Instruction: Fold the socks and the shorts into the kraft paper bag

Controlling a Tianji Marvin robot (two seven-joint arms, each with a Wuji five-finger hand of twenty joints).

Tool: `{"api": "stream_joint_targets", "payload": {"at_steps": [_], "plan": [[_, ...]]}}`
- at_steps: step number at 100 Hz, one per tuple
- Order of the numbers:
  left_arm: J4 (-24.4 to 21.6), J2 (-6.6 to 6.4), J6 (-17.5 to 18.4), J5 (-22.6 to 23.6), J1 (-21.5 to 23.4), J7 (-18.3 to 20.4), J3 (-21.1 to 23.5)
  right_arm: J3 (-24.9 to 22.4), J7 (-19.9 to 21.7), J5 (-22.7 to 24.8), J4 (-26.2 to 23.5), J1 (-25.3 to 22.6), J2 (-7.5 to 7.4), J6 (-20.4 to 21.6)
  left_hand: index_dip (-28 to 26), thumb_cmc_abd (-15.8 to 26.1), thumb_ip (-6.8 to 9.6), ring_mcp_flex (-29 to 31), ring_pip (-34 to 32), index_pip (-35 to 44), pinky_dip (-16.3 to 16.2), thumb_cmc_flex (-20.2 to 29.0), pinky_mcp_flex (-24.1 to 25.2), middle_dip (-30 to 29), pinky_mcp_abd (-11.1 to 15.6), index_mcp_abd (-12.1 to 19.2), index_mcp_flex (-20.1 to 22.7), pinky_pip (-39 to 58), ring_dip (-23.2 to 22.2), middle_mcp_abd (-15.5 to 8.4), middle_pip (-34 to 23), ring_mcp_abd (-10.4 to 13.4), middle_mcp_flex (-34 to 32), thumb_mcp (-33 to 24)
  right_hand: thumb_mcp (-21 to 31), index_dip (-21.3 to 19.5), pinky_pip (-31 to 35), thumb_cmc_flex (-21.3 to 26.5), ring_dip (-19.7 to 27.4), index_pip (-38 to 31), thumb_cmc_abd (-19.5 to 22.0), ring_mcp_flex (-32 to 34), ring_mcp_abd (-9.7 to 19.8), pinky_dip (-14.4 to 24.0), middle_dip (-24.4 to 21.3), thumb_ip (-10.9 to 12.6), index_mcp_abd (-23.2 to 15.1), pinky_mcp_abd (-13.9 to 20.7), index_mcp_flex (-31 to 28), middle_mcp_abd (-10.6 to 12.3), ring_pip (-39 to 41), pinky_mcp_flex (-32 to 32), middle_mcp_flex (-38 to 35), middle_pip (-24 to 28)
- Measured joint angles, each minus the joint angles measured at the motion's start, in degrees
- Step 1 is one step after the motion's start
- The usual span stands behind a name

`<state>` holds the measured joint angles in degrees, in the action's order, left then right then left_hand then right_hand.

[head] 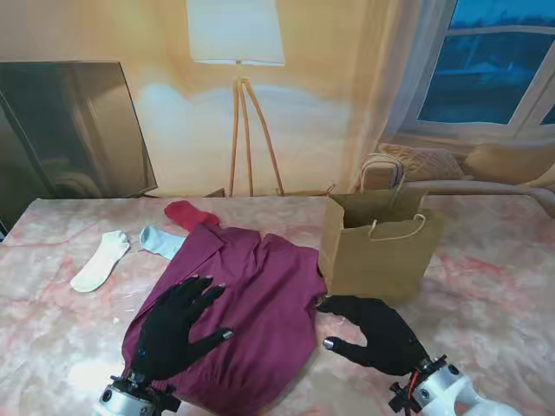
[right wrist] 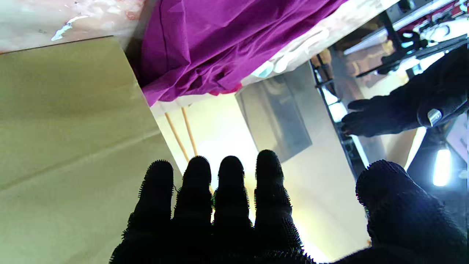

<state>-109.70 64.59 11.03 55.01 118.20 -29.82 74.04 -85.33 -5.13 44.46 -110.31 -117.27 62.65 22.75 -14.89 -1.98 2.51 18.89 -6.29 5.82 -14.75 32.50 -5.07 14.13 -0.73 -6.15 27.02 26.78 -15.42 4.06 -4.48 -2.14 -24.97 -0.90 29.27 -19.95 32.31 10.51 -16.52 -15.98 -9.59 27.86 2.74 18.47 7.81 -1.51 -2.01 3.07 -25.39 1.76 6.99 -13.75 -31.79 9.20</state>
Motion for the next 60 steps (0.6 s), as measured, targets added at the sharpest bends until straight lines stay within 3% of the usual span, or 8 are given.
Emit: {"api": "stream_joint_targets", "payload": {"at_steps": [24,37,51,60], "plan": [[-0.1,-0.01,-0.3,0.0,-0.1,0.4,-0.1,0.3,0.1,-0.1,0.0,0.0,0.0,-0.1,-0.1,0.0,0.0,0.0,0.0,0.7,0.0,0.0,0.0,0.0,0.0,0.0,0.0,0.1,0.0,0.0,0.0,0.0,0.0,0.0,0.0,0.0,0.0,0.0,0.0,-0.1,0.0,0.0,0.0,0.0,0.0,0.0,0.0,-0.6,0.0,0.0,0.0,-0.2,-0.9,0.0],[-0.3,-0.01,-0.5,0.0,-0.1,1.0,-0.1,0.1,0.3,-0.2,-0.6,-0.2,0.0,-0.1,-0.5,0.0,0.0,0.0,0.0,0.7,0.0,0.0,0.0,0.0,0.0,0.0,0.0,0.1,0.0,0.0,0.0,0.0,0.0,0.0,0.0,0.0,2.1,1.5,0.0,-1.9,0.0,3.6,-0.8,0.0,0.2,0.0,-0.1,-0.8,-1.8,-0.1,1.0,-2.4,-4.2,2.0],[-0.6,-0.01,-0.8,0.0,-0.1,1.6,0.2,-0.7,-3.2,1.0,-2.5,-0.8,0.35,0.4,-0.5,0.0,0.0,0.0,0.0,0.7,0.0,0.0,0.0,0.0,-0.1,0.0,0.0,0.5,0.0,0.0,0.0,0.0,0.0,0.0,0.0,-0.6,4.4,3.8,-0.2,-3.6,-0.2,6.7,-1.5,0.0,1.5,0.0,-0.7,-1.4,-4.5,-0.2,1.7,-5.3,-6.4,3.4],[-0.7,-0.02,-0.8,0.0,-0.1,1.8,0.3,-2.3,-2.9,1.7,-5.0,-1.0,0.68,0.4,-0.5,0.0,0.0,0.0,0.0,0.7,0.0,0.0,-0.1,0.0,-0.1,0.0,0.0,0.7,0.0,0.0,0.0,0.0,-0.2,0.0,0.0,-0.9,5.1,3.8,-0.6,-3.6,-0.4,7.1,-1.5,0.0,1.5,0.0,-0.7,-1.4,-4.5,-0.2,1.9,-5.8,-7.0,4.2]]}}
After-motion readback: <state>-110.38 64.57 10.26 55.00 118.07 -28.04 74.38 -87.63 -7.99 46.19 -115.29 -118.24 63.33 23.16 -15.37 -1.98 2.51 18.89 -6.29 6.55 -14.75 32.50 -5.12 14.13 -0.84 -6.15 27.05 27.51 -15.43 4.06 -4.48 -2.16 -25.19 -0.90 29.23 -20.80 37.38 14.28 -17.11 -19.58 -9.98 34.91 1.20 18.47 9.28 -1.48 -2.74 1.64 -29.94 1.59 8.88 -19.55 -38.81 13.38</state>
